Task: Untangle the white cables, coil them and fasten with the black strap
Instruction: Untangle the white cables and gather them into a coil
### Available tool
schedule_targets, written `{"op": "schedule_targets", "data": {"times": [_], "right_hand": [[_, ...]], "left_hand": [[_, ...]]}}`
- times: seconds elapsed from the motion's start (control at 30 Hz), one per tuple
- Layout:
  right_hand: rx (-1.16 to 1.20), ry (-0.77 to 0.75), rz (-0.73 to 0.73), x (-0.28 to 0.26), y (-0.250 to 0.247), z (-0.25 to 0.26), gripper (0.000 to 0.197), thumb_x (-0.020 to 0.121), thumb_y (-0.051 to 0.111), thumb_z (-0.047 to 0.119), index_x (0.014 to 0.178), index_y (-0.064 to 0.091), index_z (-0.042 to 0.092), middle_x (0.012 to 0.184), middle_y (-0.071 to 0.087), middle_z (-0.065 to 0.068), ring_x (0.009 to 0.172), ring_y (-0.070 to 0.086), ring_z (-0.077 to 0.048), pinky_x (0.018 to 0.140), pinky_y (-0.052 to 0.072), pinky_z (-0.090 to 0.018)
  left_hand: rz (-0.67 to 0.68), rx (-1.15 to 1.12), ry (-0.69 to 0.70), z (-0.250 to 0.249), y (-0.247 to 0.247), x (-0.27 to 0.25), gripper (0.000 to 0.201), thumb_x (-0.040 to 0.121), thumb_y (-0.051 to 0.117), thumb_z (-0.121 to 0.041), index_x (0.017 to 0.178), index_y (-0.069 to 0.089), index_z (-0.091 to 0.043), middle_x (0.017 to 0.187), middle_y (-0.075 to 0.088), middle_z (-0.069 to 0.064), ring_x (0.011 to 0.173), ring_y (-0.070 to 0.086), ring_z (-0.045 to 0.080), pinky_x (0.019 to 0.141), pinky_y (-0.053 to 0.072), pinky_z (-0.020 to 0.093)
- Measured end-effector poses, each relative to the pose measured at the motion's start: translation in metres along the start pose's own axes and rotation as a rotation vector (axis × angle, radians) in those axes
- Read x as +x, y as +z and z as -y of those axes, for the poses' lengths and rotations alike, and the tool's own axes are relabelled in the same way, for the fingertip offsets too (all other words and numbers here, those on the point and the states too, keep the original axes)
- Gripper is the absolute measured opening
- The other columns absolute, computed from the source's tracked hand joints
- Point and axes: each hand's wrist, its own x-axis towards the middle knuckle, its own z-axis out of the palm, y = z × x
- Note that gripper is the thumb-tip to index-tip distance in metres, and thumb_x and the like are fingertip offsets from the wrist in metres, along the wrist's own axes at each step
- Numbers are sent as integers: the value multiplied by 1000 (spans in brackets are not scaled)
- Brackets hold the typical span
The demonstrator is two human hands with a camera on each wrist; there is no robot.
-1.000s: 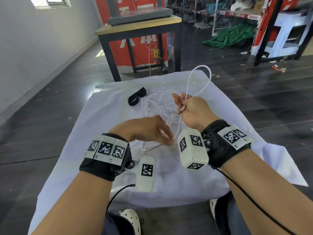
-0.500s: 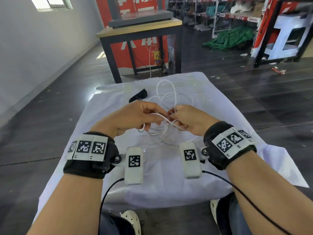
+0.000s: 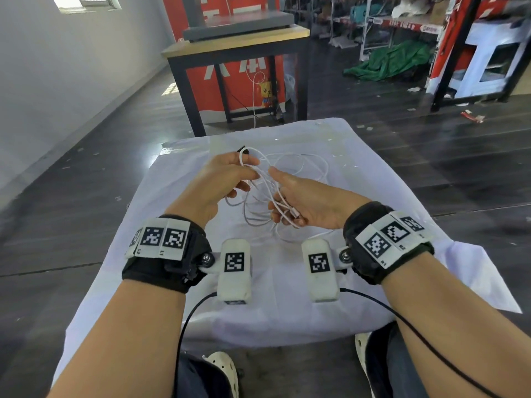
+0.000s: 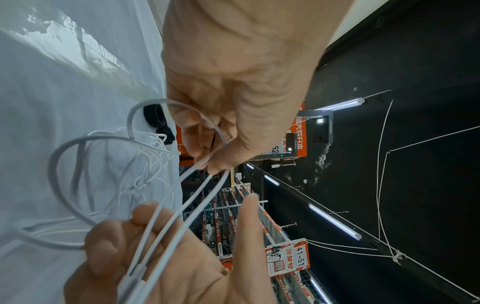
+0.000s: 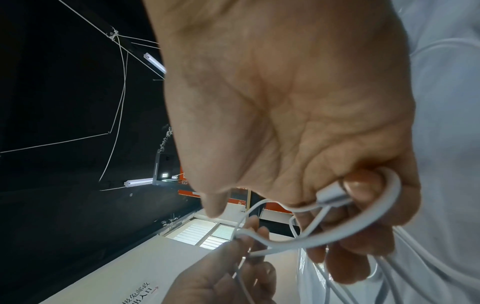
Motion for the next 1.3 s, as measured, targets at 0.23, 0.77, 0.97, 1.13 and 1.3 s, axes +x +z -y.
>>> {"op": "schedule_targets", "data": {"times": [0.23,0.77,0.97,1.13,1.3], "right_hand": [[-132,-27,51,-4,6,-3,29,97,48,38,83,54,14,71,54,0,60,45,-9,52,35,-16],[-19,15,47,-7,1,-2,31,100,47,21,110,67,1,79,65,1,67,54,-9,54,50,-18],[41,9,70,-7,-3,-6,33,101,42,19,111,64,-4,72,65,-10,72,60,-22,90,54,-41],[63,27,82,-6,-5,-7,28,101,43,17,109,63,-2,75,64,-10,57,60,-13,67,58,-28],[90,47,250,-7,-6,-6,29,103,37,14,115,58,-1,85,72,-14,72,71,-19,69,59,-26]], "left_hand": [[-73,-59,-42,5,1,5,19,86,59,-5,99,70,-12,81,69,-1,68,58,12,62,39,24],[141,74,-64,10,-17,8,16,92,58,-9,102,68,-18,69,66,-4,43,43,4,49,37,16],[232,151,-93,13,-24,8,7,86,69,-23,84,67,-16,57,54,-6,41,38,5,47,34,15],[303,89,-91,12,-27,6,16,85,68,-25,92,70,-11,57,50,-5,44,38,5,51,35,14],[188,0,-38,17,-28,11,11,88,65,-20,86,73,-12,58,49,-3,55,43,8,63,39,21]]}}
